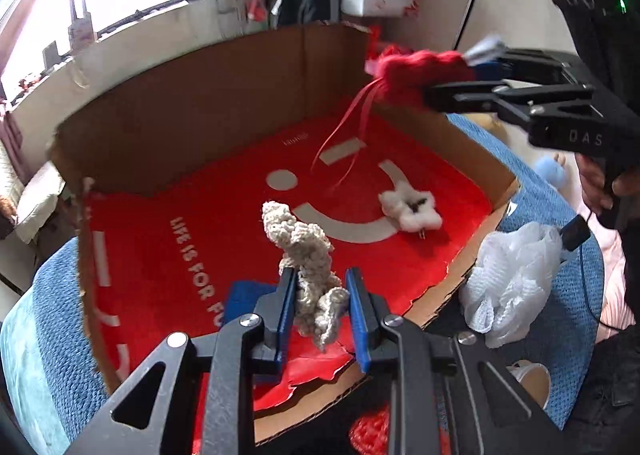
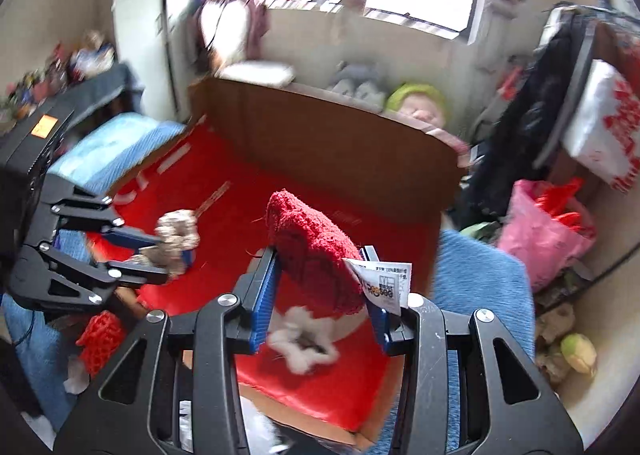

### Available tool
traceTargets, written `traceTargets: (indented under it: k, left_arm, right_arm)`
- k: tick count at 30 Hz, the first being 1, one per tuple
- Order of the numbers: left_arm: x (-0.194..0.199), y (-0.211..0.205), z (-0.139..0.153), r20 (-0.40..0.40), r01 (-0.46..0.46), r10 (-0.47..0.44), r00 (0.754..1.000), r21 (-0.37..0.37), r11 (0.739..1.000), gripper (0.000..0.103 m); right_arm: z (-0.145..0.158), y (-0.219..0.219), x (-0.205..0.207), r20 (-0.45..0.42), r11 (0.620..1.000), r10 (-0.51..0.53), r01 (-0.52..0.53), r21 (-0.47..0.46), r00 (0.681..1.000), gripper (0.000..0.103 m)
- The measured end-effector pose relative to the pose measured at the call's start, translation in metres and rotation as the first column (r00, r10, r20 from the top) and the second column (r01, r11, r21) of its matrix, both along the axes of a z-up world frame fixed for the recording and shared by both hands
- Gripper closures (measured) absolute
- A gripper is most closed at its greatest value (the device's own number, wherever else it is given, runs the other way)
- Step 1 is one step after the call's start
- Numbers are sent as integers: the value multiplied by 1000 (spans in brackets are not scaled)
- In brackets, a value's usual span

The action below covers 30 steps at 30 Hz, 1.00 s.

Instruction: Organize soft objects

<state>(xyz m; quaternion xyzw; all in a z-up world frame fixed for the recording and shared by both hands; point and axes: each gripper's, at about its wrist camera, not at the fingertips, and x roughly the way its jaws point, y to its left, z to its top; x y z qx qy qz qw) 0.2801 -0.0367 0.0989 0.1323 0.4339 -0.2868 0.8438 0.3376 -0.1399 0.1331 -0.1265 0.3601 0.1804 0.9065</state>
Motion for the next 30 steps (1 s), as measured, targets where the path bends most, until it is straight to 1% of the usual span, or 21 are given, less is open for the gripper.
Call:
traceTargets:
  k: [2,6,8,13,16,18,24,27,30]
  left_arm:
    - [3,-5,-4,-14,16,-15,1000,17,1000,76]
    - [8,-13,-11,-52,44,-42,998,46,998,76]
    - [10,-15,-14,-62,54,-50,997,59,997,76]
    - [13,-18,-19,-94,73,-66,993,75,994,76]
    - [14,-19,-24,-110,82,-73,991,85,993,76]
    - [14,-19,-25,-118,88,-78,990,89,992,76]
    - [16,-22,-28,-119,95,-82,989,106,990,76]
    - [23,-31,-32,-119,93,-79,990,118,989,76]
    - [26,-33,-32,-120,89,-74,990,121,989,76]
  right_arm:
    - [-8,10,10,-72,999,31,-32,-10,997,64]
    - [-25,28,27,-215,996,74,-83,-30,974,64]
    - [-34,33,37,-291,995,84,-95,-26,953,64]
    - [-57,35,55,-416,996,70,-85,-17,907,64]
    - [-68,38,58,-449,997,64,-80,-17,891,64]
    - [-71,39,59,-452,996,62,-83,-26,890,64]
    - [-78,44,64,-487,993,76,-110,-43,870,64]
    - [-82,48,70,-501,992,75,-113,-46,862,64]
    - [-81,49,78,-514,993,76,-110,-36,854,64]
